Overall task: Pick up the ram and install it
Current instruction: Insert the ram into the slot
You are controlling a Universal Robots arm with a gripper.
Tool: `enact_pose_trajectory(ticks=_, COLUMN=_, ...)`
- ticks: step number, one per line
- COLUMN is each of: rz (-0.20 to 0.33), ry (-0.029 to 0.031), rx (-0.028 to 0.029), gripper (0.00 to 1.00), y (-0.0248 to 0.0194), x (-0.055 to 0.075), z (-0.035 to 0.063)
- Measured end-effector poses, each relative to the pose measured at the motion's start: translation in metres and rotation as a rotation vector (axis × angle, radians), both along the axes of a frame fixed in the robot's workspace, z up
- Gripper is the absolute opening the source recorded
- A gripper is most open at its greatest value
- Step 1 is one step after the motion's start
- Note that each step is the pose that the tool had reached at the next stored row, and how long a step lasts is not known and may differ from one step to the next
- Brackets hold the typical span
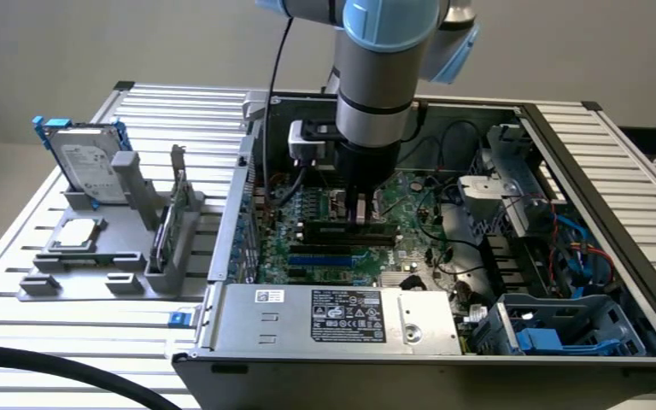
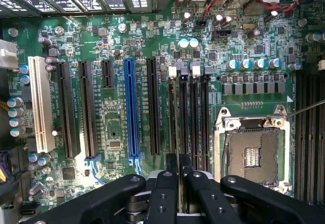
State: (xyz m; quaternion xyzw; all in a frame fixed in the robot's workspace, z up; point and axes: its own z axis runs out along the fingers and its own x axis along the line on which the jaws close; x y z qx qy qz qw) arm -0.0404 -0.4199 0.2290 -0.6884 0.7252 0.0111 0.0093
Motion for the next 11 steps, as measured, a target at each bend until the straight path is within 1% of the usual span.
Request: enact_pose_trajectory(ticks=11, rz=0.006, ry=0.0, rx=0.0, gripper=0.14, y=-0.0002, x=0.0, z=-0.0032)
